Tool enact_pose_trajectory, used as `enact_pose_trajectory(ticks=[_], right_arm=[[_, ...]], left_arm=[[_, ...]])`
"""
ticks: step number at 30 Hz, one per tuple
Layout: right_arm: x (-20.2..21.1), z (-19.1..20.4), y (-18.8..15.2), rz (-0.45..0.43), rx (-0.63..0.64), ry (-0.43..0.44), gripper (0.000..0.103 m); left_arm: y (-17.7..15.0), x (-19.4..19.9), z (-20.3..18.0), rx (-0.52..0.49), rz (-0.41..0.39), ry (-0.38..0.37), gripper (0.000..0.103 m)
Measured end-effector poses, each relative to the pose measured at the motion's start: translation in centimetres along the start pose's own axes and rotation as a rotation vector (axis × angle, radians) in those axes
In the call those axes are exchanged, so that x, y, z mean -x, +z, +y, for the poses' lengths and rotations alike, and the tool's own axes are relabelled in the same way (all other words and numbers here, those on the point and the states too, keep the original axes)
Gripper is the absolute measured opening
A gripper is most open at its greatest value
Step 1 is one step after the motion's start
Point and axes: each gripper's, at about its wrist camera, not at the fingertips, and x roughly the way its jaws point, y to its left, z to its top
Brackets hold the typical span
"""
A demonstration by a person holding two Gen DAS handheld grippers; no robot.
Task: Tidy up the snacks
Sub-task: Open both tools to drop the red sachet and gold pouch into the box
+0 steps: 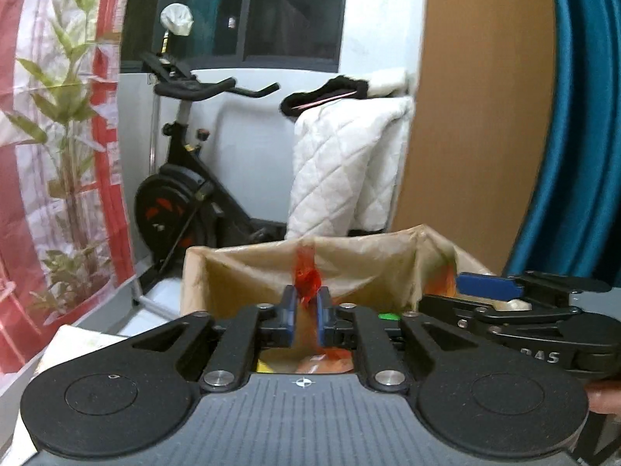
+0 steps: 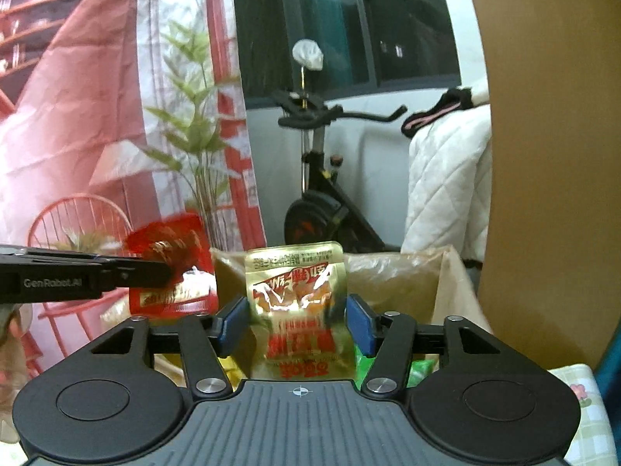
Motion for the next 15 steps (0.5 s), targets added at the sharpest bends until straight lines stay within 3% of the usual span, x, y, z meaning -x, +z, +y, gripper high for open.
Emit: enact_pose_trajectory(ticks=[2, 10, 15], right_arm=[[0.7, 0.0, -0.4, -0.011, -0.015, 0.009, 0.071], [5.5, -1.9, -1.7, -0.045, -0.008, 0.034, 0.068], [8.8, -3.8, -4.2, -0.032, 0.027, 0.023, 0.065]], left_arm=[[-0.4, 0.4, 0.8, 0.017, -0.003, 0.005, 0.050], [-2.5, 4.5, 3.9, 0.039, 0.022, 0.037, 0.051], [-5.1, 7.8, 6.1, 0.094, 0.033, 0.049, 0.051]])
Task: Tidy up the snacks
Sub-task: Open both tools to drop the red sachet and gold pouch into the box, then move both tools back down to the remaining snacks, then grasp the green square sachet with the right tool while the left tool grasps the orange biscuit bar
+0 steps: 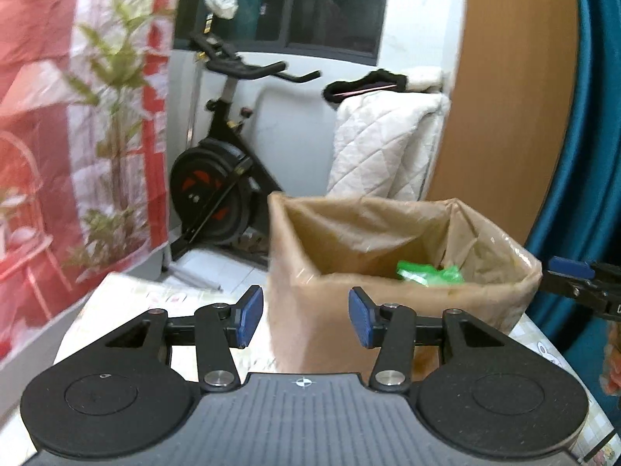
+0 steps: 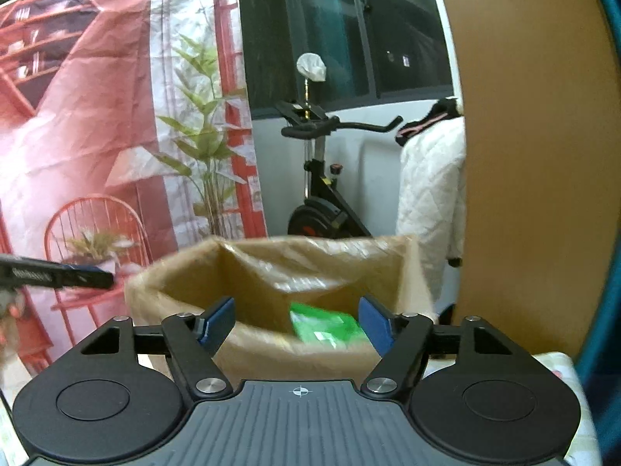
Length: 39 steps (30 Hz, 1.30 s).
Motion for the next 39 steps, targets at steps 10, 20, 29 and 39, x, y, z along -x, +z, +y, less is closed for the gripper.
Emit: enact_pose_trajectory(ticks=[10, 20, 29, 39], right_arm=[[0.4, -3.3, -9.7, 0.199, -0.015, -0.064, 0.059], [-2.2, -3.4, -16.5, 0.365, -0.017, -0.088, 0.054], [-2.7, -5.2, -18.5, 0.374, -0.103, -0.137, 0.053], [-1.1, -4.2, -19.7, 0.335, -0.133, -0.190, 0.035]], left_arm=[[-6.7, 2.7, 1.8, 0.123, 0.068, 0.023, 0.050], [-10.2, 2.0, 2.5, 0.196, 0.137, 0.048, 0.049], [-11.3, 1.9, 2.9, 0.209, 0.150, 0.067, 0.049], [-12.5, 1.3, 3.2, 0.238, 0.195, 0.065, 0.050]])
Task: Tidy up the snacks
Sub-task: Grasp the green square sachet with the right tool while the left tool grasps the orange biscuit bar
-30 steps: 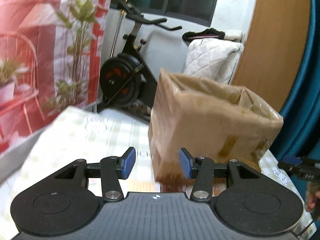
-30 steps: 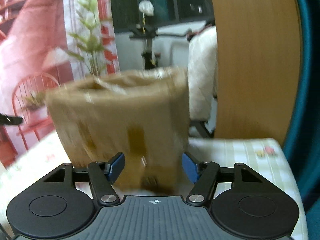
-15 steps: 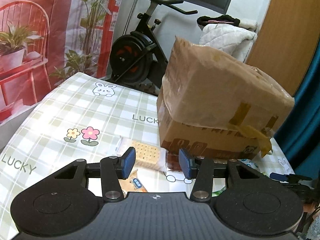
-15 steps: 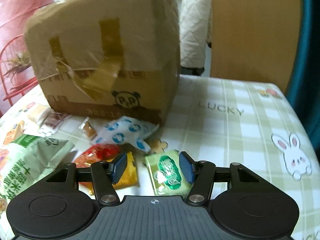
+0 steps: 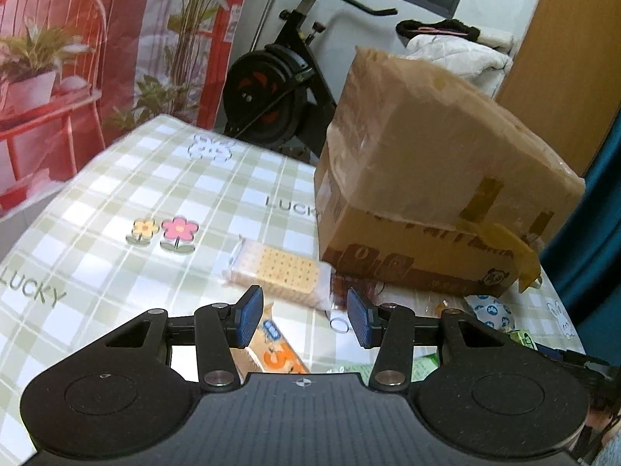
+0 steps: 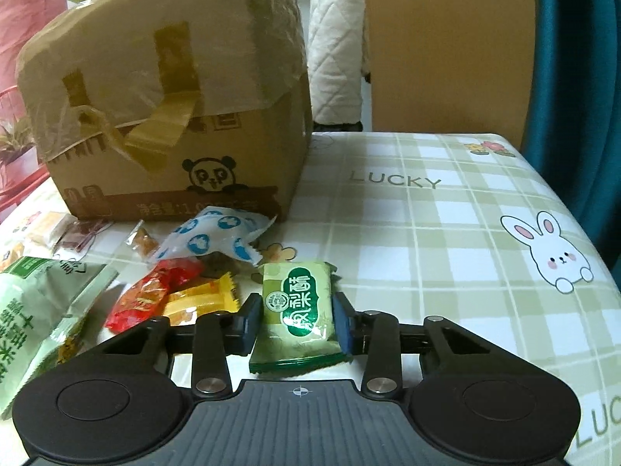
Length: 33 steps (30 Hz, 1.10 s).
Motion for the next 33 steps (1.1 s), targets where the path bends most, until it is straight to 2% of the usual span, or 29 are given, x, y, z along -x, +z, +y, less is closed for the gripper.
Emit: enact_pose_trajectory(ticks=[6, 11, 16, 19, 24, 26, 28, 29, 33], right_arm=[[1.9, 1.2, -0.6, -0.073, -0.090, 0.035, 0.035], [2.9, 2.2, -0.3, -0.097, -0.092, 0.066, 0.035], [3.3, 3.4, 0.1, -0.113, -0.079, 0.089, 0.035], [3.5, 4.0, 0.3, -0.116, -0.066, 0.100, 0.035], [3.8, 4.8, 0.6, -0.128, -0.048, 0.113, 0.035], [4.0, 5.0, 0.7, -0.131, -0.042, 0.118, 0.035], [4.2, 5.2, 0.8, -0.134, -0.035, 0.120, 0.035], [4.2, 5.3, 0.9, -0.137, -0.033, 0.120, 0.035], [4.8, 5.4, 1.3, -0.158, -0.033, 0.126, 0.035]], left_arm=[[-0.9, -0.5, 0.7, 0.027, 0.035, 0.011, 0.050], [-1.9, -1.2, 0.9, 0.045, 0.066, 0.021, 0.050], [-2.8, -2.9, 0.8, 0.068, 0.097, 0.071, 0.051], [-3.2, -4.0, 0.3, 0.051, 0.102, 0.105, 0.057], [-3.8, -5.7, 0.1, 0.047, 0.129, 0.160, 0.057], [-4.1, -5.7, 0.0, 0.025, 0.106, 0.170, 0.057], [-4.3, -5.6, -0.3, -0.006, 0.105, 0.177, 0.052], [-4.3, -5.5, -0.2, -0.008, 0.105, 0.167, 0.043], [-4.0, -4.2, 0.1, 0.013, 0.089, 0.106, 0.039]])
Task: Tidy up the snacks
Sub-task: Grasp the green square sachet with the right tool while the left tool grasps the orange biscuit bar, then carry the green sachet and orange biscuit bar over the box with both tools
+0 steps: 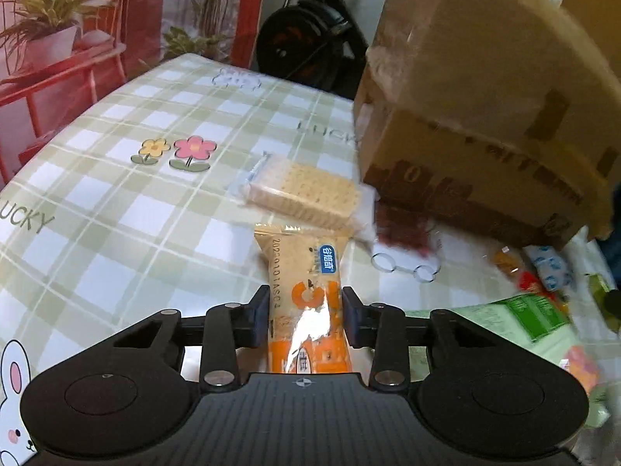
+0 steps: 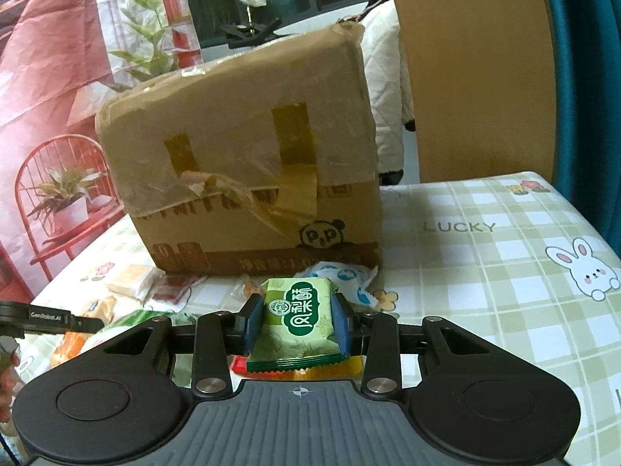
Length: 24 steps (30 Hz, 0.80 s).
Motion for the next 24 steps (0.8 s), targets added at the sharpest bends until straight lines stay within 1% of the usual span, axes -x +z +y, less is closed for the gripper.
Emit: enact_pose_trajectory(ticks=[3, 6, 13, 16, 19, 22, 24], right_arm=[[0.7, 0.2, 0.9, -0.031, 0.004, 0.008, 0.035], [1.5, 0.4, 2.5, -0.077, 0.014, 0.018, 0.035], [3.2, 1.4, 8.0, -0.215, 0.064, 0.043, 0.035], [3.5, 1.7, 11.0, -0.265, 0.084, 0.053, 0.035], [3.2, 1.5, 14.2, -0.300, 0.064, 0.089, 0.035], [1.7, 2.1, 17.0, -0.311, 0.099, 0.095, 0.035], [0.1, 2.6, 18.6, -0.298, 0.116, 0.099, 0.035]], left_arm=[[0.8, 1.8, -0.3, -0.024, -0.053, -0.006, 0.038], [2.7, 4.2, -0.7, -0.041, -0.119, -0.037, 0.038], [8.3, 9.1, -3.1, -0.124, -0.290, -0.123, 0.038], [10.6, 10.0, -4.9, -0.171, -0.335, -0.153, 0.038], [13.1, 9.6, -7.1, -0.205, -0.359, -0.193, 0.038], [15.7, 8.9, -9.5, -0.240, -0.384, -0.226, 0.038], [17.1, 7.9, -11.0, -0.267, -0.389, -0.237, 0.038]])
